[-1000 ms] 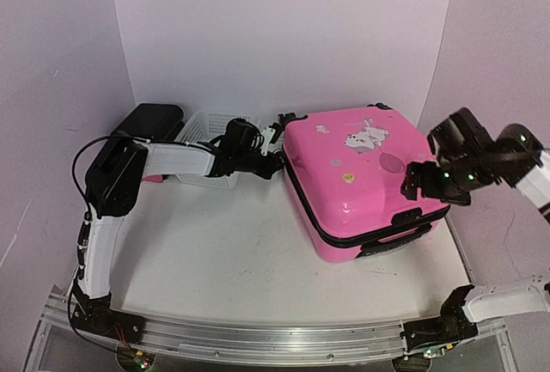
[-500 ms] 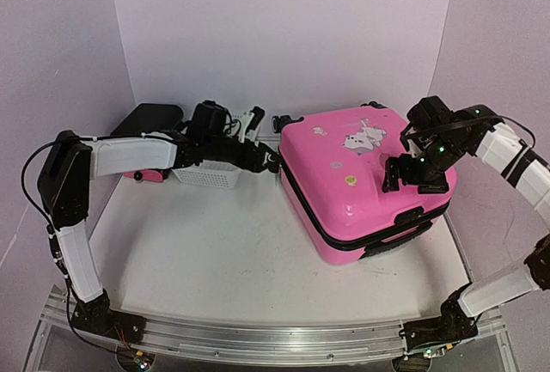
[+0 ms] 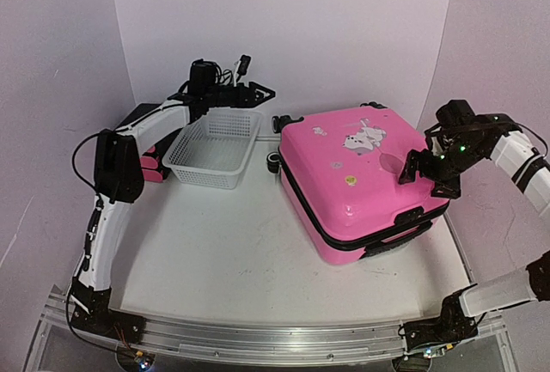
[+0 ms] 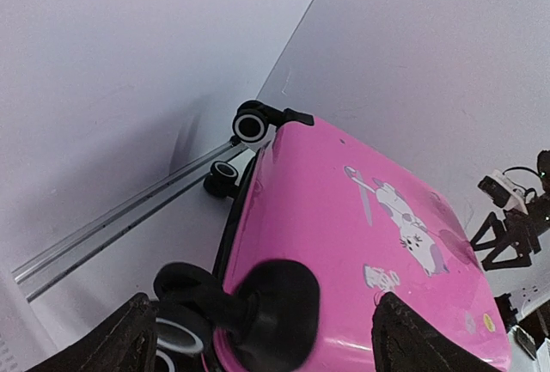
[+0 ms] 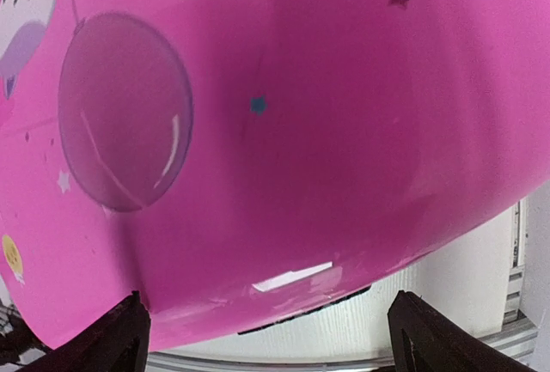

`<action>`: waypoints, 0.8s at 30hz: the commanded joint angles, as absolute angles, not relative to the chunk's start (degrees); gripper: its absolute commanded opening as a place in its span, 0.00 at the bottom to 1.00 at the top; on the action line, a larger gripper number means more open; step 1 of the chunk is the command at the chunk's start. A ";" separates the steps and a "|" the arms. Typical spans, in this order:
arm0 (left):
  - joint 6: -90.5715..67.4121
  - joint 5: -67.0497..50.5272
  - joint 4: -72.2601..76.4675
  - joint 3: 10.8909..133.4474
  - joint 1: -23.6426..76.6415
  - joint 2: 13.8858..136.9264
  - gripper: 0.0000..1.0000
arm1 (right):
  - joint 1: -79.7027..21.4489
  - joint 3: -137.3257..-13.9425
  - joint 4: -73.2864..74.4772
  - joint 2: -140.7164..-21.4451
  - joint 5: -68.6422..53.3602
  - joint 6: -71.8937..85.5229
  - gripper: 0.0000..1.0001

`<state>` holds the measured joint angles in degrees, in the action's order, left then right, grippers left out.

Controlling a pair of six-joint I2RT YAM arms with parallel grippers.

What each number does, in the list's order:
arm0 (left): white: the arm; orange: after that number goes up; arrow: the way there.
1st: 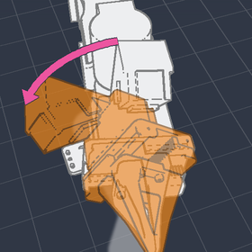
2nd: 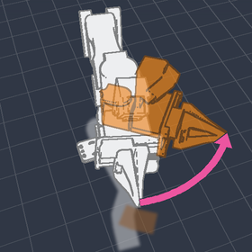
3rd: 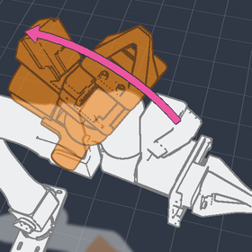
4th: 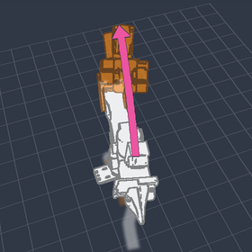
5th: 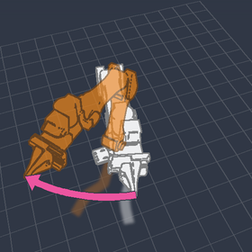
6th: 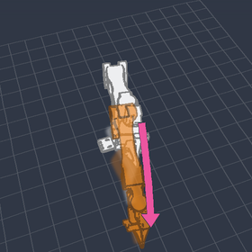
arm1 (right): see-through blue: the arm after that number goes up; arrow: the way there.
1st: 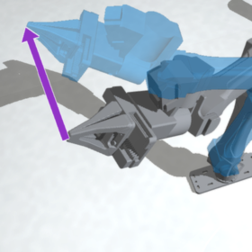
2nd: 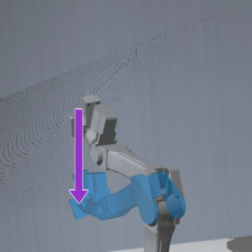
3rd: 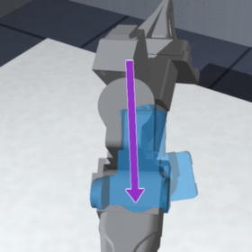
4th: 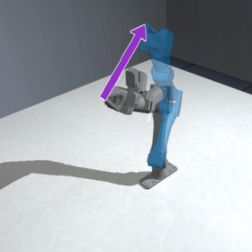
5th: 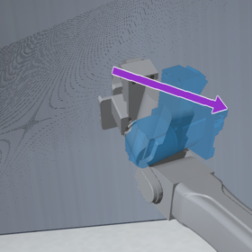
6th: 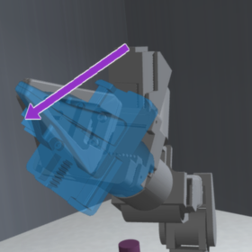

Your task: Open, take out, and arrange the luggage

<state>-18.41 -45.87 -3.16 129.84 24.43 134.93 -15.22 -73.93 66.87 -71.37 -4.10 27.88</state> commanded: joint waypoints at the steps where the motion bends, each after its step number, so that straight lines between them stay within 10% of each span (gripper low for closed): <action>1: -22.87 -47.98 -2.73 146.16 25.67 145.09 0.89 | -10.83 -74.48 61.58 -71.53 -9.68 28.99 0.98; 9: -15.60 -41.24 -1.83 151.89 29.05 152.19 0.99 | -10.59 -74.17 60.00 -71.22 -12.33 28.03 0.98; 24: -10.13 -60.14 -1.76 119.67 34.19 135.53 0.75 | -10.61 -72.98 68.49 -67.46 -6.18 32.15 0.98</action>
<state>-12.23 -50.17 1.28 127.37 28.71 141.88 -10.37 -73.67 65.08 -70.78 -11.14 29.15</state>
